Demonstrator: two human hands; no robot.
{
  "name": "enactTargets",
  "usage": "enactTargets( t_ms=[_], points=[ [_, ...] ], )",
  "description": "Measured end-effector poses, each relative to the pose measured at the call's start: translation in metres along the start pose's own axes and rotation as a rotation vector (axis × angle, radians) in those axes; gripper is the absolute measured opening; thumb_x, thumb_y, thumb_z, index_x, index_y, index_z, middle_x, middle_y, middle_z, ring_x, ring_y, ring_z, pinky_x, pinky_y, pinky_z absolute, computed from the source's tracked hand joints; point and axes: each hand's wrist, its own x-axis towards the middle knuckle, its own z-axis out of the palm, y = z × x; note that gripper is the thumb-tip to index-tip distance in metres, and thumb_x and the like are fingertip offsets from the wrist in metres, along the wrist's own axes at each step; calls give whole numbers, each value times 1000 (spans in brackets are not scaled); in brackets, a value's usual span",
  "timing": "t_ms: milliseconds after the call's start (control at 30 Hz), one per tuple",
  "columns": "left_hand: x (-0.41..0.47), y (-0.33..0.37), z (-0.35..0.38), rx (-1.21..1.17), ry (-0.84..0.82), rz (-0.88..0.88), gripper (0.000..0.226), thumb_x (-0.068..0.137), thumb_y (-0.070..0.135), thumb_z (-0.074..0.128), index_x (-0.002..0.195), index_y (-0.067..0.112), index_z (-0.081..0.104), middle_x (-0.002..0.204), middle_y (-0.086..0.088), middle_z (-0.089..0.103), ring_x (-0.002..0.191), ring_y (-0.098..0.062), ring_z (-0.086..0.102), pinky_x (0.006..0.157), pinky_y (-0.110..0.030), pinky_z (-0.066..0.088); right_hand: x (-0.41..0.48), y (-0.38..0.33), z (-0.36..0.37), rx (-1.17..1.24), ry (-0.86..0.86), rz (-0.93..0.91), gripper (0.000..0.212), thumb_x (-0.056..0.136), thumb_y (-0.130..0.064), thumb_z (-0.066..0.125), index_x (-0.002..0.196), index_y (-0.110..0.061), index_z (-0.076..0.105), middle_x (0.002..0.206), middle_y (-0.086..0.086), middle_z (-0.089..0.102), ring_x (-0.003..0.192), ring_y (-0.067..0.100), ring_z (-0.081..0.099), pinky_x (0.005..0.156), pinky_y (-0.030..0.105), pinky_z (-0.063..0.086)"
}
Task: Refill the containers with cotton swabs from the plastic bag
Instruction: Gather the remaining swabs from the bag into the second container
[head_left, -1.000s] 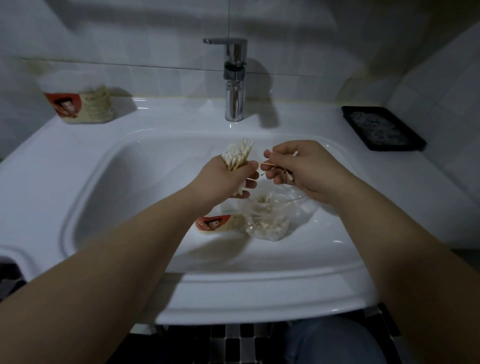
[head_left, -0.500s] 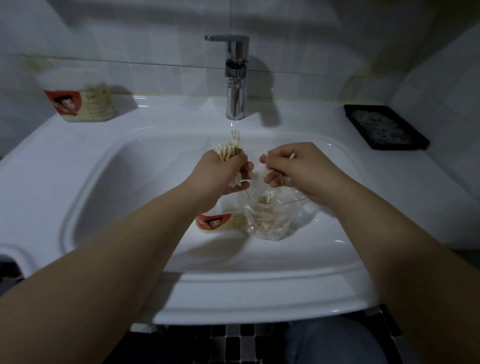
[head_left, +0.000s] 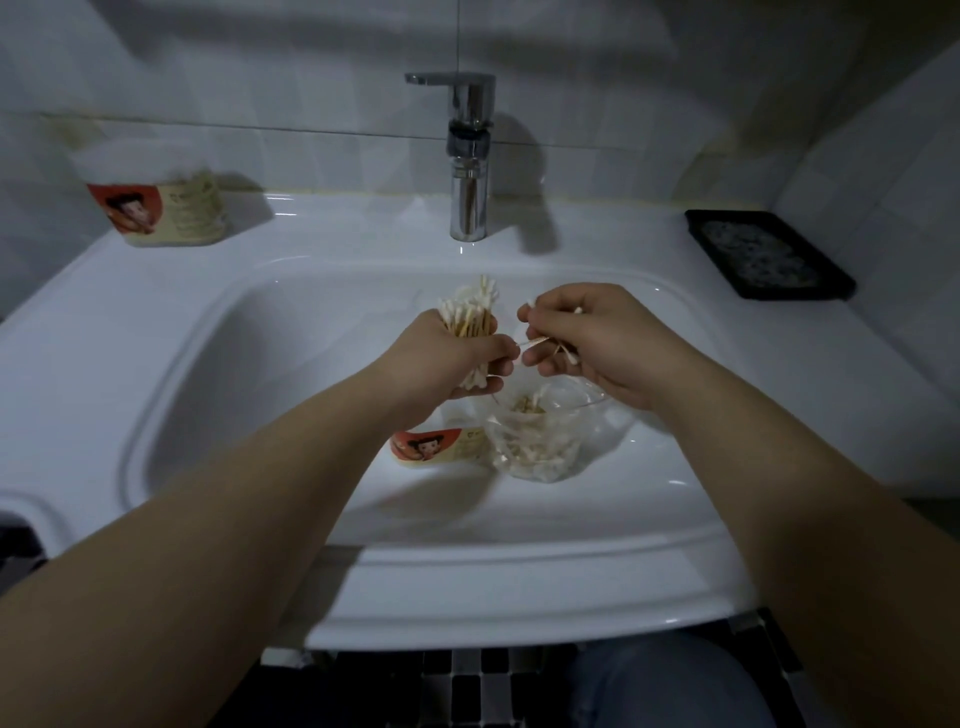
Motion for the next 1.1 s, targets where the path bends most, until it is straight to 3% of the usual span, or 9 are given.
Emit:
enactTargets(
  t_ms=[167,400,567,700,833,967,1100],
  points=[
    [1,2,0,-26,18,-4,14,92,2,70,94,11,60,84,-10,72,71,-16,71,69,-30,62,1,2,-4,-41,68,-75,8,92,-6,74,96,0,70,81,15,69,71,20,70,63,25,56],
    [-4,-2,3,156,-133,4,6,97,5,64,94,8,67,80,-6,71,70,-16,68,70,-31,61,0,6,2,-107,30,-86,12,89,1,74,100,1,70,69,16,71,64,22,70,61,26,58],
    [1,-1,2,148,11,-5,8,97,16,66,94,9,63,68,-3,58,61,-15,59,62,-28,59,2,4,1,-13,103,-84,5,92,-12,76,93,-8,73,86,11,73,70,20,70,65,25,58],
    [2,-1,1,59,56,-4,16,94,25,72,90,12,63,64,1,55,58,-14,55,61,-28,55,0,5,1,-32,55,-95,9,91,-3,74,97,-9,76,81,11,72,69,18,69,64,22,56],
    [0,-2,2,-22,14,-58,13,94,24,72,93,13,65,67,1,57,57,-12,55,58,-28,53,-2,7,3,-72,-48,-84,36,88,5,74,122,-3,68,81,16,71,72,24,74,69,26,60],
    [3,-3,0,-24,51,-59,9,96,22,68,92,14,67,72,2,63,63,-11,60,62,-28,56,-4,4,7,-44,-49,-54,33,90,5,71,121,-1,67,84,16,73,78,27,75,74,26,61],
    [5,-1,0,-118,97,-38,10,102,18,59,102,10,66,82,-4,75,71,-13,71,68,-30,61,0,-1,4,120,30,6,27,96,12,53,120,5,64,104,27,69,94,39,75,81,33,64]
  ],
)
